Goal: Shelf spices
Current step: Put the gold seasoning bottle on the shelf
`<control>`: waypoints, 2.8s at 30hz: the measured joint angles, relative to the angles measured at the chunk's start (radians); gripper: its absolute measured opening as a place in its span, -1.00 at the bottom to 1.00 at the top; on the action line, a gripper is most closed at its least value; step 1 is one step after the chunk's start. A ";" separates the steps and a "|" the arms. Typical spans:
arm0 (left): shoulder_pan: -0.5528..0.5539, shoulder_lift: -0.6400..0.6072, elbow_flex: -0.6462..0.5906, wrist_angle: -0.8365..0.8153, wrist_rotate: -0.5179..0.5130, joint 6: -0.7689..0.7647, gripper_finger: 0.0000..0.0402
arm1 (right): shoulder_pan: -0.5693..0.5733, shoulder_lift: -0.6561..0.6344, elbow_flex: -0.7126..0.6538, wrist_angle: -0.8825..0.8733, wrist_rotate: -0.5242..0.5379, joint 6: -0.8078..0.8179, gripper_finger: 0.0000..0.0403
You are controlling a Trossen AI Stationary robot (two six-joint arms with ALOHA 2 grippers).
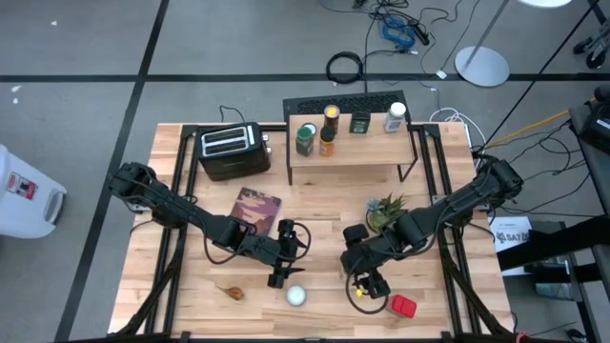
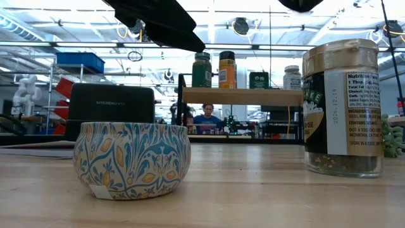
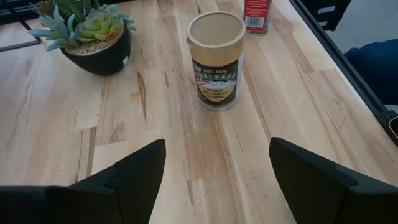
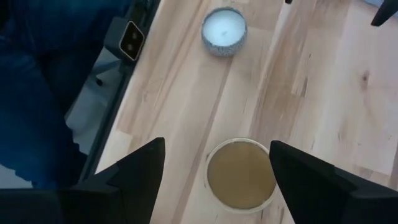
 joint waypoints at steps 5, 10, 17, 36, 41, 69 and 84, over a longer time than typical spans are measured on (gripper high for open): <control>0.000 0.000 0.000 0.000 0.000 0.000 0.48 | 0.000 0.000 -0.047 0.046 0.002 0.000 0.37; 0.000 0.000 0.000 0.000 0.000 0.000 0.48 | 0.000 0.000 -0.082 0.089 0.002 0.005 0.37; 0.000 0.000 0.000 0.000 0.000 0.000 0.48 | 0.000 0.000 -0.131 0.092 0.024 0.035 0.43; 0.001 0.000 0.000 0.001 -0.004 0.000 0.48 | 0.003 0.043 -0.137 0.132 0.032 0.030 0.65; 0.001 0.000 0.000 0.001 -0.004 0.000 0.48 | 0.003 0.057 -0.135 0.140 0.041 0.012 0.65; 0.002 0.000 0.000 0.001 -0.022 -0.002 0.48 | 0.016 0.058 -0.095 0.126 0.038 0.006 0.82; 0.006 0.000 0.000 0.000 -0.023 -0.004 0.48 | 0.024 0.057 -0.063 0.034 0.100 0.016 0.82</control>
